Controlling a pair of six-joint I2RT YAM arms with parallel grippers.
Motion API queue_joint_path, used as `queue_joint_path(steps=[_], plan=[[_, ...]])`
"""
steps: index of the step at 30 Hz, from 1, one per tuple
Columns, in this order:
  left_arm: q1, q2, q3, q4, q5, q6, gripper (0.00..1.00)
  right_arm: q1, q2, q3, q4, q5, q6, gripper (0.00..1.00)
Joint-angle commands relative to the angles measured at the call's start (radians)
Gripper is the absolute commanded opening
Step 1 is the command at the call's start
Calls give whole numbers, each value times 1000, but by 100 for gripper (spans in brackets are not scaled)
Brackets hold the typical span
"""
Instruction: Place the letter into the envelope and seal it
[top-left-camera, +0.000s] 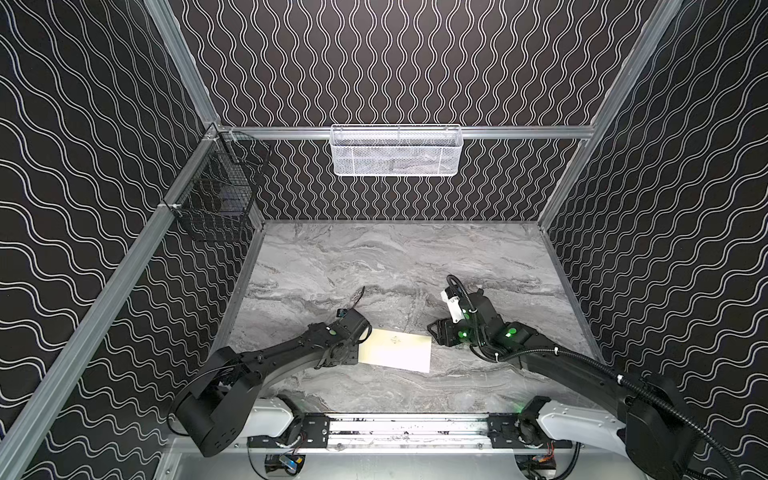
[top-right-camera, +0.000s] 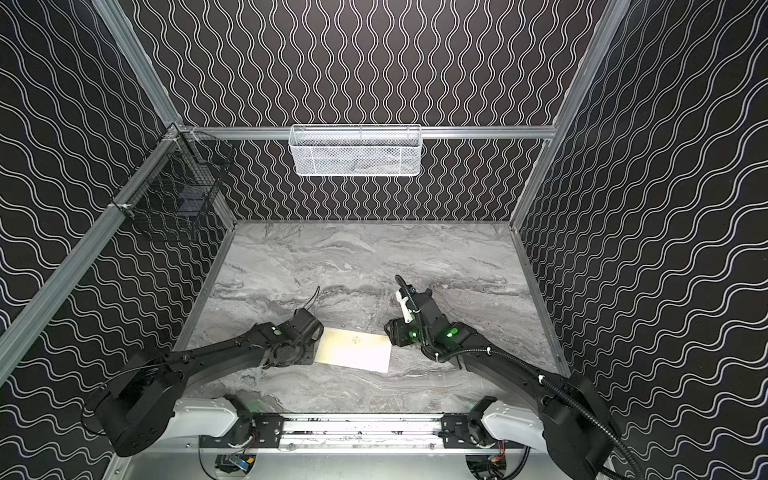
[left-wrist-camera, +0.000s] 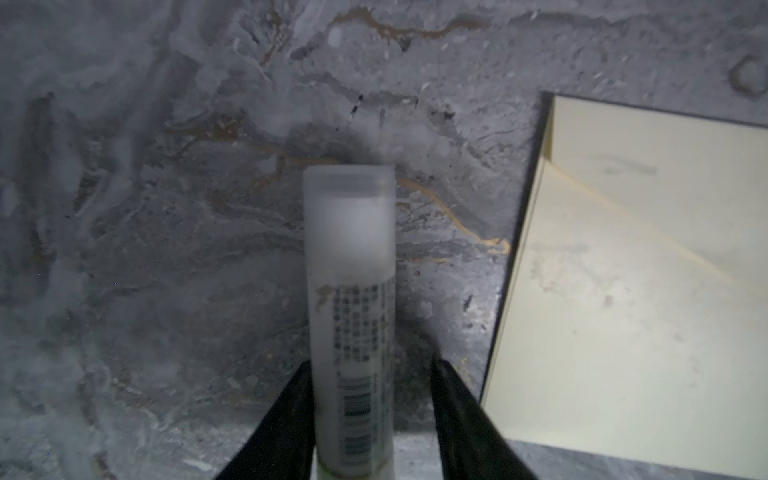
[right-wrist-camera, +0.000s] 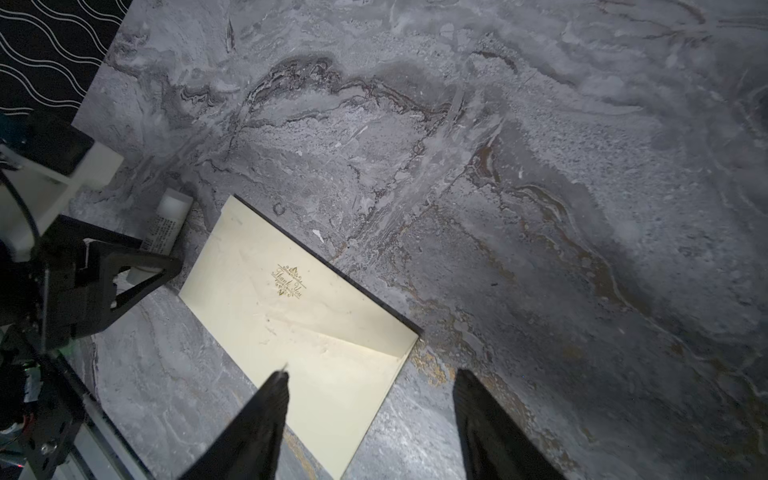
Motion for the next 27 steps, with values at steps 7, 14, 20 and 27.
queue_joint_path(steps=[7, 14, 20, 27], plan=[[-1, -24, -7, 17, -4, -7, 50, 1, -20, 17, -16, 5, -7, 65], [-1, -56, -19, 24, -17, -10, 63, 0, -35, 23, -25, 12, -5, 67], [0, -115, -30, 19, -40, -13, 77, -5, -55, 36, -24, 58, -31, 70], [0, -162, -28, 25, -61, 1, 83, -10, -70, 58, -21, 100, -63, 73]])
